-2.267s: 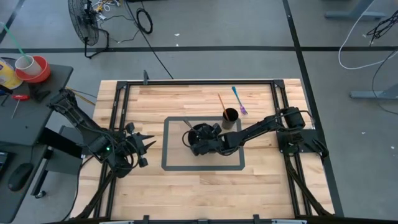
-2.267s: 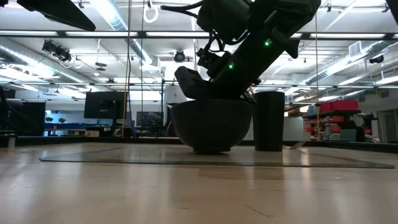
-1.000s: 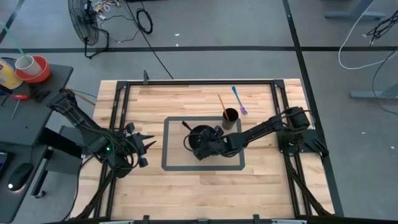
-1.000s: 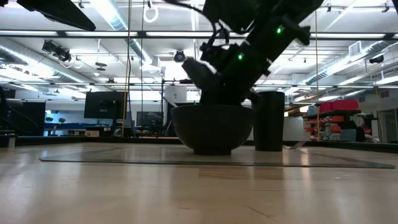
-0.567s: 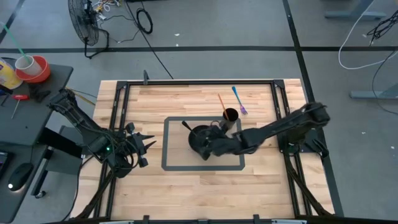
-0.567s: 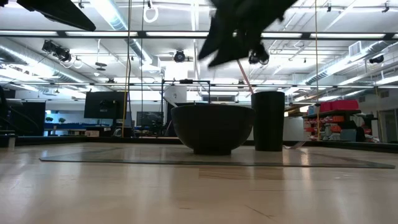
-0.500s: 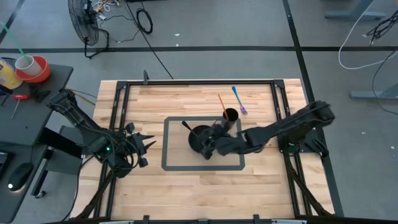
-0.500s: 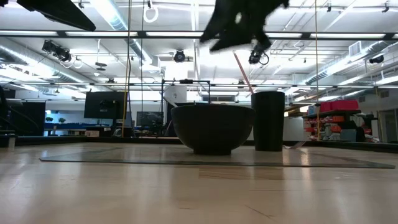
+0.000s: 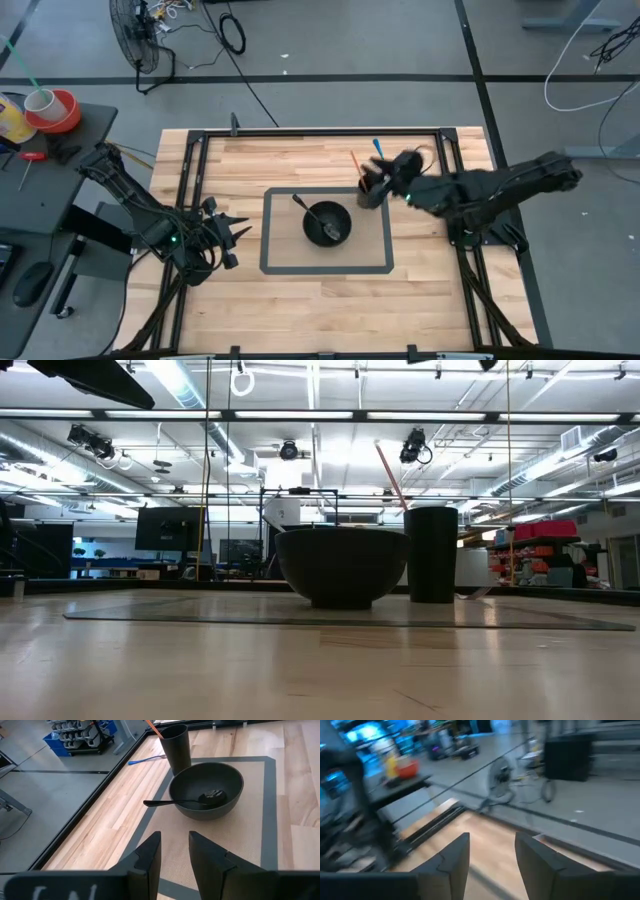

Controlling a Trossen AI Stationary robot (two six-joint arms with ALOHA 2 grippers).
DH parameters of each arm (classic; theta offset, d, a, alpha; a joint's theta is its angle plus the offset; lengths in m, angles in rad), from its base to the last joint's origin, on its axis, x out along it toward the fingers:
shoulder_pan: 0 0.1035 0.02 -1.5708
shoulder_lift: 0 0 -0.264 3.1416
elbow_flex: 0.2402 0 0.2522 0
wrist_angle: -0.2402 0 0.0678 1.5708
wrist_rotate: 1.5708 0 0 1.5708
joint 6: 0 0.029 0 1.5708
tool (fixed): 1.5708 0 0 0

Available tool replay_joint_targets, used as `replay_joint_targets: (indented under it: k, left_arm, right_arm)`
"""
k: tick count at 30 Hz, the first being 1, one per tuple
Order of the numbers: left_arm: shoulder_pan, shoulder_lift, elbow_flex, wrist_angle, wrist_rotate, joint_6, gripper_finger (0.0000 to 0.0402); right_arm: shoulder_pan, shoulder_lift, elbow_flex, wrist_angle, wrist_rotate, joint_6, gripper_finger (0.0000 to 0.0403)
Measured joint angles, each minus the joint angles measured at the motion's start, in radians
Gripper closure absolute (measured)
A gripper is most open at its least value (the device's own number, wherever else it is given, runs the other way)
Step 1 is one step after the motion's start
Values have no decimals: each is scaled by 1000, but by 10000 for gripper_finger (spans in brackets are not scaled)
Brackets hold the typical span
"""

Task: Pick & Place Utensil
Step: Put the blue fork into the black bowl on the transparent mat

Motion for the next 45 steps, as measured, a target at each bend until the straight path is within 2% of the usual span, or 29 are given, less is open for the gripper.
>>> replay_joint_targets:
  k: [5, 10, 16, 20, 26, 33, 38, 45]
  left_arm:
    - [0, 0, 0, 1, 0, 0, 296]
    - [0, 0, 0, 7, -2, 0, 296]
    - [0, 0, 0, 8, -5, 0, 296]
    - [0, 0, 0, 8, -5, 0, 296]
    - [0, 0, 0, 8, -5, 0, 296]
    - [0, 0, 0, 8, -8, 1, 296]
    - [0, 0, 0, 8, -9, 2, 296]
    - [1, 0, 0, 8, -9, 3, 296]
  right_arm:
    - [-113, -76, 0, -184, 72, 126, 243]
    - [-297, -91, 0, -358, 17, 203, 243]
    - [-558, -39, 0, -495, -159, 263, 243]
    - [-722, 20, 0, -511, -343, 261, 243]
    - [-914, 163, 0, -516, -568, 163, 243]
    - [-999, 382, 0, -515, -700, 58, 243]
    - [-1033, 520, 0, -506, -780, 50, 243]
    - [-1060, 596, 0, -456, -839, 30, 243]
